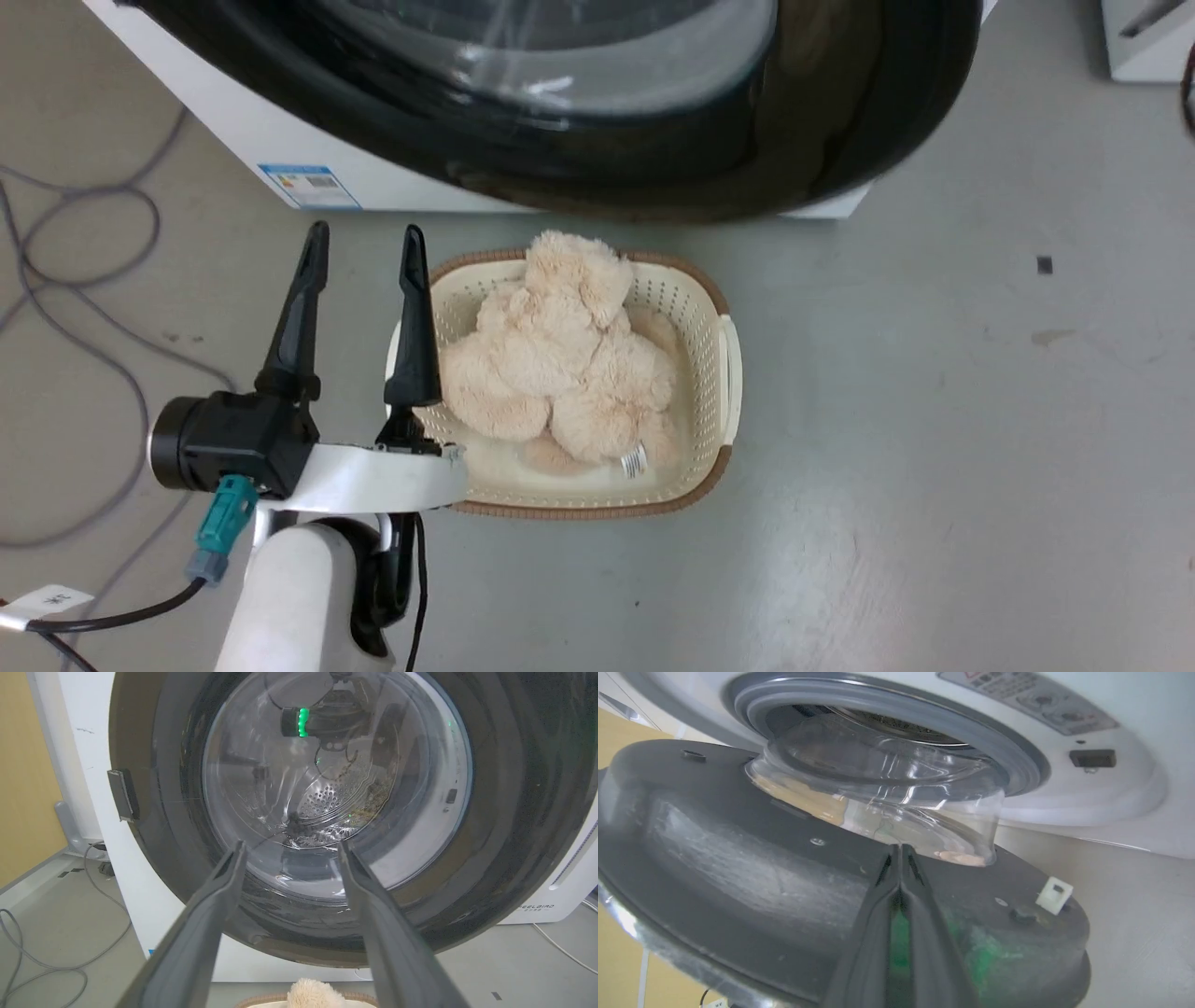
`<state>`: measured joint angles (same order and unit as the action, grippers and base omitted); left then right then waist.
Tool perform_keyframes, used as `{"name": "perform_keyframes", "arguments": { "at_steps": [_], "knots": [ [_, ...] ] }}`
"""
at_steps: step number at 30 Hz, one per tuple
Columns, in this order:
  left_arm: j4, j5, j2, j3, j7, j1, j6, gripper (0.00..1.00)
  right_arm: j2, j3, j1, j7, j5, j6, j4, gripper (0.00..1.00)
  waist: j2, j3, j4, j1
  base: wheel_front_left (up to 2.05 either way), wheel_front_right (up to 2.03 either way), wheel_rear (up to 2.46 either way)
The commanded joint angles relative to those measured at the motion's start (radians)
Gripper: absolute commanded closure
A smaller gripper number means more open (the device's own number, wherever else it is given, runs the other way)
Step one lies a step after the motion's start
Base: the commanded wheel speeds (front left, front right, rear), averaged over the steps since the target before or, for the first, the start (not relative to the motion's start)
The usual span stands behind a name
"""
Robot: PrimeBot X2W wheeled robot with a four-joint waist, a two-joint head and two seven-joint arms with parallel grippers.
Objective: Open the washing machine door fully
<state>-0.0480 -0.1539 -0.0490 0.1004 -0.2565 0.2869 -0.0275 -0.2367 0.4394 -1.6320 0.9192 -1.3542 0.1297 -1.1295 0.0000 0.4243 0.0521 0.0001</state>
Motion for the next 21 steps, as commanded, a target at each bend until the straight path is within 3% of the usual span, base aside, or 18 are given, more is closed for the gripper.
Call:
{"name": "perform_keyframes", "arguments": {
  "at_steps": [1, 21],
  "knots": [
    [0.012, 0.003, -0.001, 0.000, -0.005, -0.016, 0.001, 0.00, 0.005, 0.009, 0.052, 0.020, -0.005, 0.001, 0.011, 1.00, 0.0000, -0.029, 0.003, -0.0001, 0.00, 0.00, 0.00],
    [0.144, 0.050, -0.006, -0.019, -0.005, -0.182, 0.045, 0.00, 0.055, 0.028, 0.472, 0.111, -0.069, 0.001, 0.208, 1.00, 0.0000, -0.304, 0.034, -0.0001, 0.00, 0.00, 0.00]
  ]
}}
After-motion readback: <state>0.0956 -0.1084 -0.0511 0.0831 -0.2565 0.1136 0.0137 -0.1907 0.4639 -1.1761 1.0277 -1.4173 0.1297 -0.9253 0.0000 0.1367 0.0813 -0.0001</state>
